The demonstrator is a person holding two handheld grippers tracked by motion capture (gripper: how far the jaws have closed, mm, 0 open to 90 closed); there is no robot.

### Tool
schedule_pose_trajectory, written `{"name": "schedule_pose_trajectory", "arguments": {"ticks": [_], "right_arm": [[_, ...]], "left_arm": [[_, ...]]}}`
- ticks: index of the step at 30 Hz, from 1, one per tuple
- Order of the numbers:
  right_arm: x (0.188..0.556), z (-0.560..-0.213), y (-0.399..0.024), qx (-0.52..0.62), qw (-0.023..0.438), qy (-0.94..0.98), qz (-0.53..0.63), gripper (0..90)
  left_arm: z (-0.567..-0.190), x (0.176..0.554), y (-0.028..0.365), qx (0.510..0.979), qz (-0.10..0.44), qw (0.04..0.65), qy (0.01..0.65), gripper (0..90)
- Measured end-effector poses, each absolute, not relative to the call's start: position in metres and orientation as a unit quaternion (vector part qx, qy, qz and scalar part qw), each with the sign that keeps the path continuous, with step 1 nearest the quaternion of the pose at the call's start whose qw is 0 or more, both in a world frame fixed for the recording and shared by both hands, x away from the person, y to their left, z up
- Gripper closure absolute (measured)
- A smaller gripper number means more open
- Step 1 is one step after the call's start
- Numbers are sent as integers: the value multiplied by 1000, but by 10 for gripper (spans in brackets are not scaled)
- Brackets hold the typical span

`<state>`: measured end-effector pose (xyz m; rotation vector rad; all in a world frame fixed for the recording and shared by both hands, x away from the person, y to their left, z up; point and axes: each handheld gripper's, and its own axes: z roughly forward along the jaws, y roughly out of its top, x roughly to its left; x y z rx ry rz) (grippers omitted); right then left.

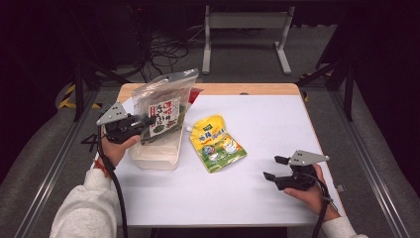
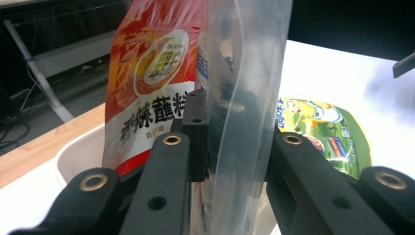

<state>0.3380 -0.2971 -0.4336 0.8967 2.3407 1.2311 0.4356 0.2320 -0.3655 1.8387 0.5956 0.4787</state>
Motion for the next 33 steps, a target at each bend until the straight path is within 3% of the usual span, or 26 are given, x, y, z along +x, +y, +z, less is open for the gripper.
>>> {"name": "schedule_pose_trajectory", "arguments": {"ticks": [5, 8, 11, 17, 26, 33], "right_arm": [[337, -434, -296, 311, 171, 830, 431, 259], [337, -434, -297, 313, 171, 829, 431, 260], [337, -434, -297, 314, 172, 829, 429, 265], [337, -434, -295, 313, 168, 832, 427, 263], [338, -436, -291, 308, 158, 836, 425, 262], [338, -437, -289, 308, 153, 838, 424, 262]], "left_arm": [[-363, 426, 229, 788, 220, 519, 248, 718], [-366, 419, 229, 805, 246, 479, 250, 639], [-367, 416, 235, 805, 249, 471, 260, 638], [-378, 405, 248, 816, 256, 453, 252, 730], [-389, 420, 257, 790, 258, 488, 267, 742], [-398, 420, 259, 802, 258, 466, 271, 750]]}}
